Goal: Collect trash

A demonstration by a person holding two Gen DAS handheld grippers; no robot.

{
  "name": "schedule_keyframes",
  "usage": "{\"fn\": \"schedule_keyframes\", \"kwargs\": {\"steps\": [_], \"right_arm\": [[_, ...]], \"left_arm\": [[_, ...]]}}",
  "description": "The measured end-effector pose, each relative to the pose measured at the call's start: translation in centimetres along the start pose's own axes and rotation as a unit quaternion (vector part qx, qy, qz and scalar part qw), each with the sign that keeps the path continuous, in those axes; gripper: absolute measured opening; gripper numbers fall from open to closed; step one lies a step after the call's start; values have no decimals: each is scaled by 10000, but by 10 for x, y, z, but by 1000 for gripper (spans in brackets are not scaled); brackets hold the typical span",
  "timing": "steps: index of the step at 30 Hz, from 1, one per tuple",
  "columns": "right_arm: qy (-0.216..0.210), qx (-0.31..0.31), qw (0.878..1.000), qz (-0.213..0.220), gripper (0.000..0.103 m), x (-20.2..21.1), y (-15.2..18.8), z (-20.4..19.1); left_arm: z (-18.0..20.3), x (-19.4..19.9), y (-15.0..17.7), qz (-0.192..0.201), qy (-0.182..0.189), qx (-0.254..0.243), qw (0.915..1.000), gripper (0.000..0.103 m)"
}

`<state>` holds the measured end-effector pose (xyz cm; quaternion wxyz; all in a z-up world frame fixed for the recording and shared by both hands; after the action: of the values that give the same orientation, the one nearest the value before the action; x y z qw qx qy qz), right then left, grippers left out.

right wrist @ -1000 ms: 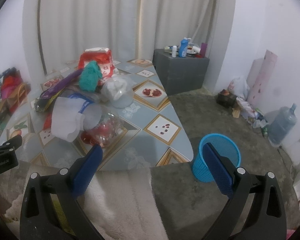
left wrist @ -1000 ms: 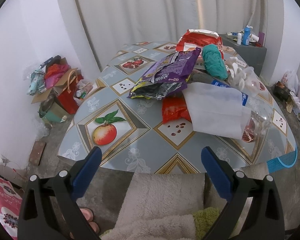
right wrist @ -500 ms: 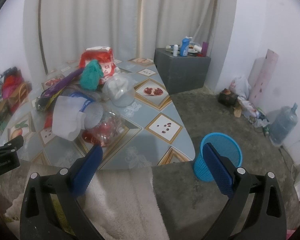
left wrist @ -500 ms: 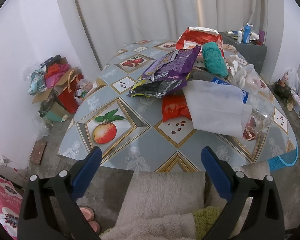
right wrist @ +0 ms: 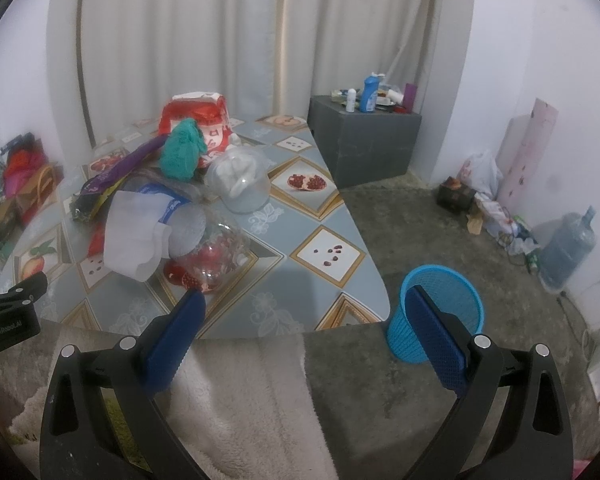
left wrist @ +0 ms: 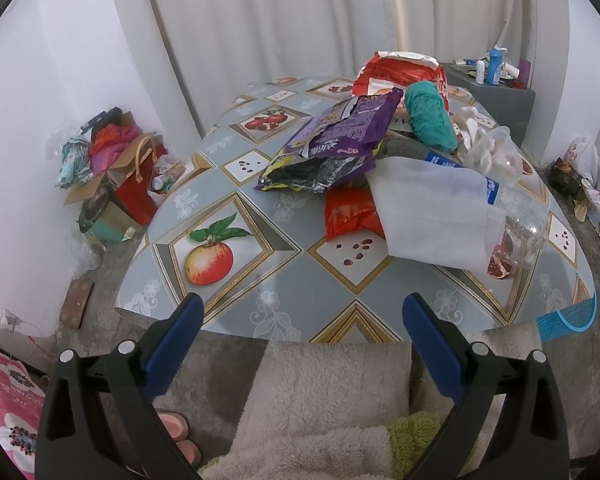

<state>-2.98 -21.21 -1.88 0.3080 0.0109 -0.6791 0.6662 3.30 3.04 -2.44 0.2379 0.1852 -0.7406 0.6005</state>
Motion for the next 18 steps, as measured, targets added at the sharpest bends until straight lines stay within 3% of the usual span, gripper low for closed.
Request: {"fn": "schedule_keyframes", "kwargs": {"steps": [18], "right_arm": [[-8,-2,10000,-18,95,-1,1,-1]], "left_arm": [[-1,-3,4,-53,-12,-21,10000,97]]}}
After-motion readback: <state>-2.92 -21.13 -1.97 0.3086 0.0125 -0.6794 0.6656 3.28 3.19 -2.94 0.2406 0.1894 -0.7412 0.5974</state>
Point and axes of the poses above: each gripper's, at about its wrist camera, not at the fingertips, and x roughly against the way its jaws point, z to its right, y to its underside, the point moved 3 cm from there along -x, roughly the way its jaws point, and after that the axes turned 14 degrees about z, right-handed, at the moved point
